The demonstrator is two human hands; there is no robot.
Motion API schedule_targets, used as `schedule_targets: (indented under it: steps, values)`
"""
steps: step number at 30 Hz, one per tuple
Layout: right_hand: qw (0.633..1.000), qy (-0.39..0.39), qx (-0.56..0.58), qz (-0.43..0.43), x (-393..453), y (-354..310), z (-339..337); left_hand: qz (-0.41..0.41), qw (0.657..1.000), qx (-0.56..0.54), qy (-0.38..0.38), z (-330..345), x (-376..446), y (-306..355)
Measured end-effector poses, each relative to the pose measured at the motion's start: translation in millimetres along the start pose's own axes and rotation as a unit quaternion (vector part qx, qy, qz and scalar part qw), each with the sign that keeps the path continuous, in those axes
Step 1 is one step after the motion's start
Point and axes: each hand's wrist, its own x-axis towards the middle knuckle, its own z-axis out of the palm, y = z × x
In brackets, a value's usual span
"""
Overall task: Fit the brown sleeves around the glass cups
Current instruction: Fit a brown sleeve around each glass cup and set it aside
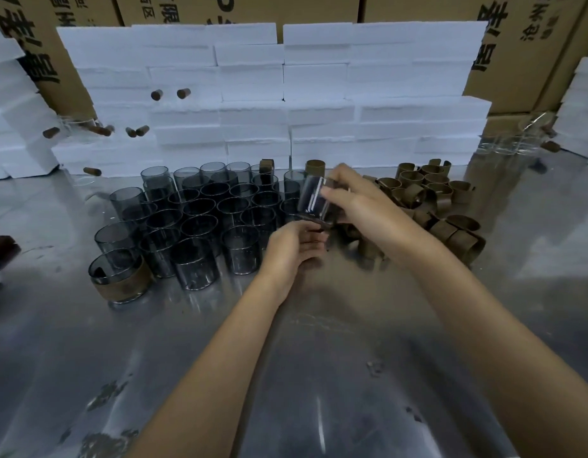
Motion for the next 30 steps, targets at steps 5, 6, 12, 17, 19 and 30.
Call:
schedule_targets:
  steps: [5,6,12,17,19,30]
  values:
    - [0.997,0.061,-0.021,0.036,-4,41,10,-0.004,0.998,-0.062,-0.013,-3,0,4]
    - [0.996,0.082,-0.014,0.037,-5,46,15,-0.001,0.998,-0.053,-0.024,-1,-3,4]
    - [0.984,0.109,0.129,0.064,0,56,42,0.022,0.994,-0.087,-0.059,6,-6,7]
    - [0.961,0.138,0.223,0.086,3,62,55,0.059,0.996,-0.043,-0.048,11,-6,7]
    - [0.96,0.174,0.2,0.087,1,65,57,0.062,0.997,-0.011,-0.046,14,-6,6]
    - [0.941,0.305,0.125,0.077,-3,71,53,0.12,0.984,0.13,0.019,16,-9,0]
